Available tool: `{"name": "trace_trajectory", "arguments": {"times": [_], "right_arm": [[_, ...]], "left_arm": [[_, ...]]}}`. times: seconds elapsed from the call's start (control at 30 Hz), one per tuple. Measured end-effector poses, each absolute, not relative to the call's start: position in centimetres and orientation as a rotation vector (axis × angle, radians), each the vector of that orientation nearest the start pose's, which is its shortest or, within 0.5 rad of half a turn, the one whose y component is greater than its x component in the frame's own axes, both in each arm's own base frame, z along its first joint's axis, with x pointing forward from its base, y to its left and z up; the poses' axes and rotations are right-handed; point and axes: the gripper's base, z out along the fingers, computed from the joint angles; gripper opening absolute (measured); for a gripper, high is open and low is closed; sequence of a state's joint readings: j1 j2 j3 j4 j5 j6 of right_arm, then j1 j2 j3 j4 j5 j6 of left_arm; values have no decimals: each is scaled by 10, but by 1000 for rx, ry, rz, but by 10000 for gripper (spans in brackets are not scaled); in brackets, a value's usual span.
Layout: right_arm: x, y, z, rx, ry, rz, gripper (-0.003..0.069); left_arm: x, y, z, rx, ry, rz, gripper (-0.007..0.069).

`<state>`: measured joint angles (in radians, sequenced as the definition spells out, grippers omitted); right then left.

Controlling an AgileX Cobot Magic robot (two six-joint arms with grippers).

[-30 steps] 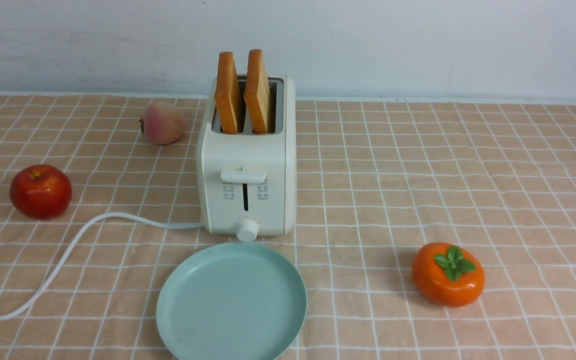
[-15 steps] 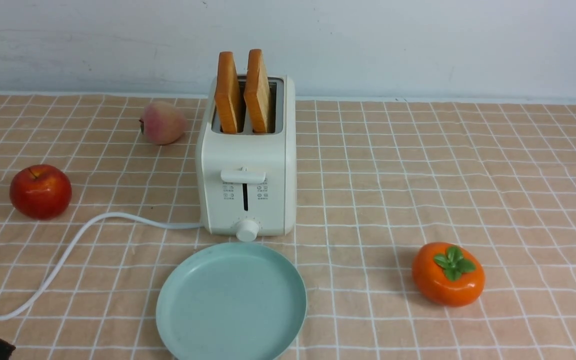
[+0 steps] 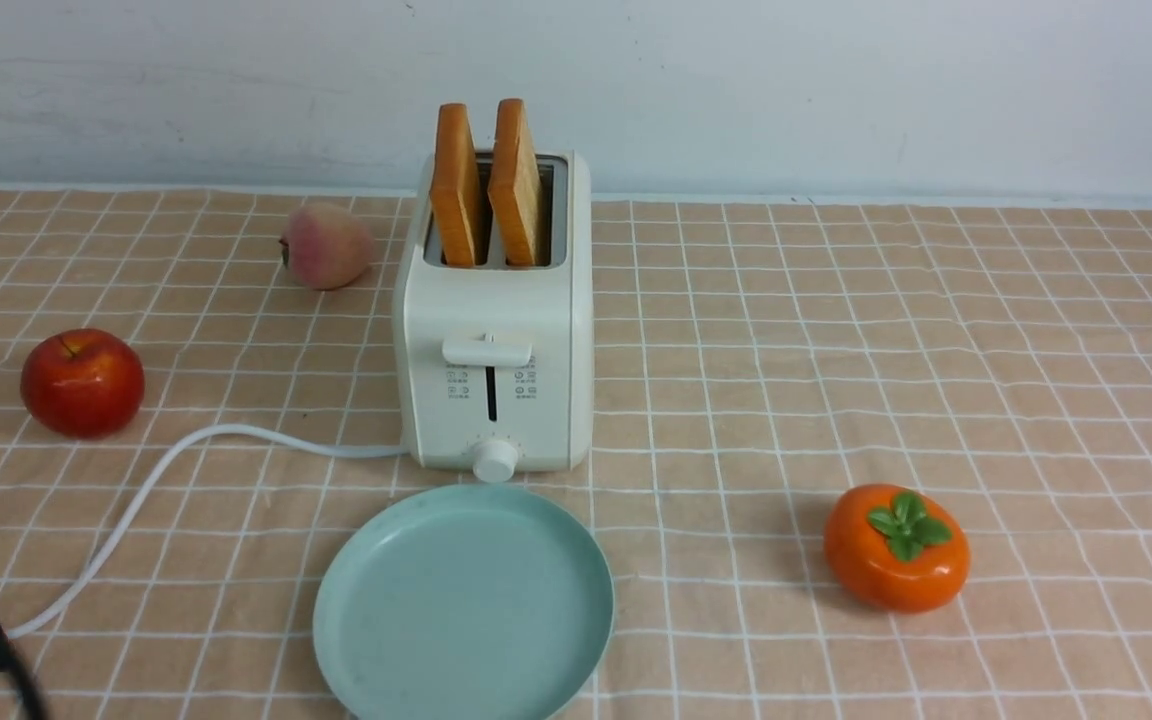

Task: Take toasted bread from bread machine on light coffee tablecloth place on plate.
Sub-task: 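Reach for a toast slice standing in the toaster with the left gripper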

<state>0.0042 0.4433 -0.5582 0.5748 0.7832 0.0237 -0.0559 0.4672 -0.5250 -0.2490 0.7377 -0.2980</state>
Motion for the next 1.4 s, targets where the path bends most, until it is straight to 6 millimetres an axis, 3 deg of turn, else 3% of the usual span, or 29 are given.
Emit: {"name": "trace_trajectory", "arguments": {"times": [0.1,0.17,0.23,0.33,0.43,0.5,0.63,0.8,0.87,0.93,1.1,1.27,1.4], "right_arm": [[101,37,308,158,2383,638,-16],[107,37,304,159,2456,637,-15],[119,38,294,163,2574,642,-8],[125,38,291,164,2588,644,-5],[127,39,293,163,2554,656,0],[128,39,293,165,2547,656,2],[130,38,294,173,2521,650,6],[131,39,296,184,2502,666,15],[131,39,296,186,2500,668,17],[132,39,296,189,2493,671,21],[133,40,298,206,2472,701,30],[133,42,297,226,2461,735,40],[132,42,286,257,2481,753,46]], "left_arm": [[114,-16,289,-436,2405,-365,-14],[122,-17,287,-445,2447,-352,-14],[143,-18,291,-428,2498,-342,-14],[162,-21,296,-408,2519,-359,-14],[201,-27,319,-415,2476,-428,-14],[213,-29,327,-414,2459,-447,-14],[259,-36,357,-370,2390,-517,-14],[305,-44,367,-276,2332,-595,-11],[314,-47,369,-267,2307,-623,-2],[338,-51,365,-245,2279,-662,31],[370,-60,356,-161,2257,-716,153],[392,-80,342,-33,2245,-697,335],[401,-93,333,-16,2223,-688,428]]}}
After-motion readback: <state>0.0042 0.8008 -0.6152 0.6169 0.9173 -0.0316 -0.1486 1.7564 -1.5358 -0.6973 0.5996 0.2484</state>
